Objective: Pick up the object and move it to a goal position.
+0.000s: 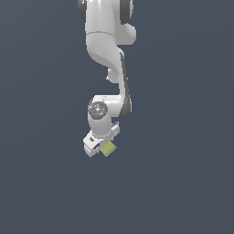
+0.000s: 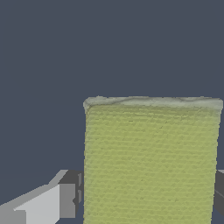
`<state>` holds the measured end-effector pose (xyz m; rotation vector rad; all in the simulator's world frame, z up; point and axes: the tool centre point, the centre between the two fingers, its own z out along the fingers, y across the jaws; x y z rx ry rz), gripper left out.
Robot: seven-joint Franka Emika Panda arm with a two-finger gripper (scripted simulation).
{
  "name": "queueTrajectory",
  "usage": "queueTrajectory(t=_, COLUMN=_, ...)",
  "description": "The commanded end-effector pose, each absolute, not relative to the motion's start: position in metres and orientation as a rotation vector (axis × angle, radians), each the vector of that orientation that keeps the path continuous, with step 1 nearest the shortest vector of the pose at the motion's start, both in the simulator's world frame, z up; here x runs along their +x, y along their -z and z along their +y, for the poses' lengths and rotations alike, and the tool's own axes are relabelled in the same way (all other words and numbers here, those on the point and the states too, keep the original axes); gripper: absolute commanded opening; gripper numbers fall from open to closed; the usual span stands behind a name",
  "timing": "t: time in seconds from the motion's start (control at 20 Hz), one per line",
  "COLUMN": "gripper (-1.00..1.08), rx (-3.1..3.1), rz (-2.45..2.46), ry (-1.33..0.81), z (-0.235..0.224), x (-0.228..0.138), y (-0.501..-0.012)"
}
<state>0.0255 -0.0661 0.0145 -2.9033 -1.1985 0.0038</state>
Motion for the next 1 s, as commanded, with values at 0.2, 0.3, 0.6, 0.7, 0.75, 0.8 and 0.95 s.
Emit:
queueTrajectory(t=0.2, gripper=-1.0, rx=-2.904, rz=-1.2, ry=0.0, z=-0.039, x=0.022, y=-0.039)
queueTrajectory(t=0.3, gripper=-1.0, rx=-2.904, rz=-1.2, ry=0.0, z=-0.026, x=0.02, y=-0.051)
queueTrajectory(t=0.6, gripper=-1.0, rx=-2.905, rz=-1.202, ry=-0.001, z=0.029, x=0.013, y=-0.098)
queueTrajectory(t=0.7, gripper=-1.0, rx=-2.905, rz=-1.202, ry=-0.001, z=0.048, x=0.01, y=-0.115)
queueTrajectory(t=0.75, gripper=-1.0, rx=-2.905, rz=-1.202, ry=-0.001, z=0.058, x=0.009, y=-0.124)
queueTrajectory(t=0.8, gripper=-1.0, rx=-2.905, rz=-1.202, ry=-0.001, z=0.067, x=0.008, y=-0.132)
queueTrajectory(t=0.95, gripper=-1.0, rx=-2.905, rz=-1.202, ry=-0.001, z=0.096, x=0.004, y=-0.157)
